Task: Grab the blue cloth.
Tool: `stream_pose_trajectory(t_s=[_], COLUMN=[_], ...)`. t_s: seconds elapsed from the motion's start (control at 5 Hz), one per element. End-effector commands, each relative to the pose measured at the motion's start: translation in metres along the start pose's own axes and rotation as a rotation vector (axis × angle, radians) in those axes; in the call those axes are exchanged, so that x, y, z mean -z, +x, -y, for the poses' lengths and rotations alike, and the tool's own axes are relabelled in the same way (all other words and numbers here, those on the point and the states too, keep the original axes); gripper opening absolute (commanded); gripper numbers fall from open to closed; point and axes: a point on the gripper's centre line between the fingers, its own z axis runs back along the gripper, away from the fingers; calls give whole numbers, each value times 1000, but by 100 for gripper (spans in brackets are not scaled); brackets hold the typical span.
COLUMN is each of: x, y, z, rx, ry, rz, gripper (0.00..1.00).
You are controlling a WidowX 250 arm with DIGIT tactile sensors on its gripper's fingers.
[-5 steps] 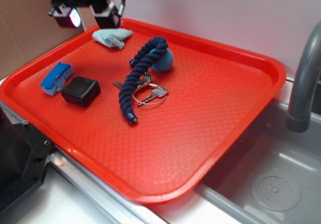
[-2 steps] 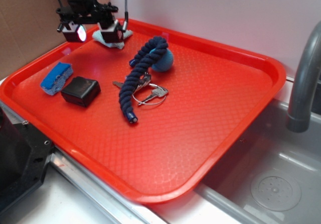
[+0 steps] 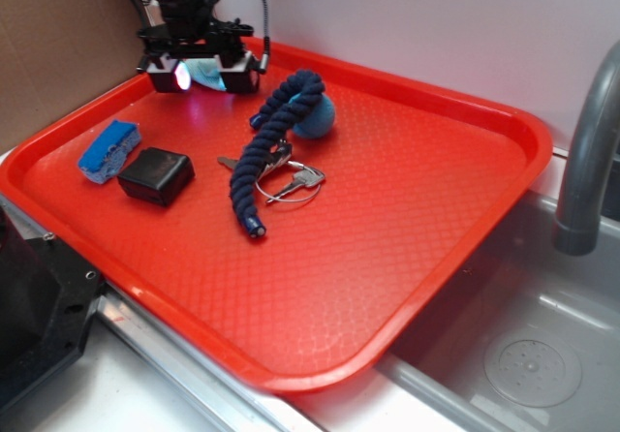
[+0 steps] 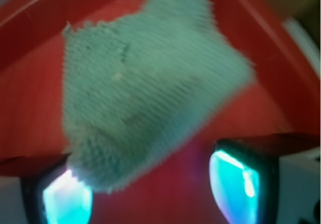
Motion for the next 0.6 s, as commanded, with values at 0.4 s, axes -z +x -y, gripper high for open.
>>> stream_pose_trajectory(t_s=[0.4], x=[-25], y=[19], z=[3], rx=[32], ry=[12], rz=[71], gripper=[0])
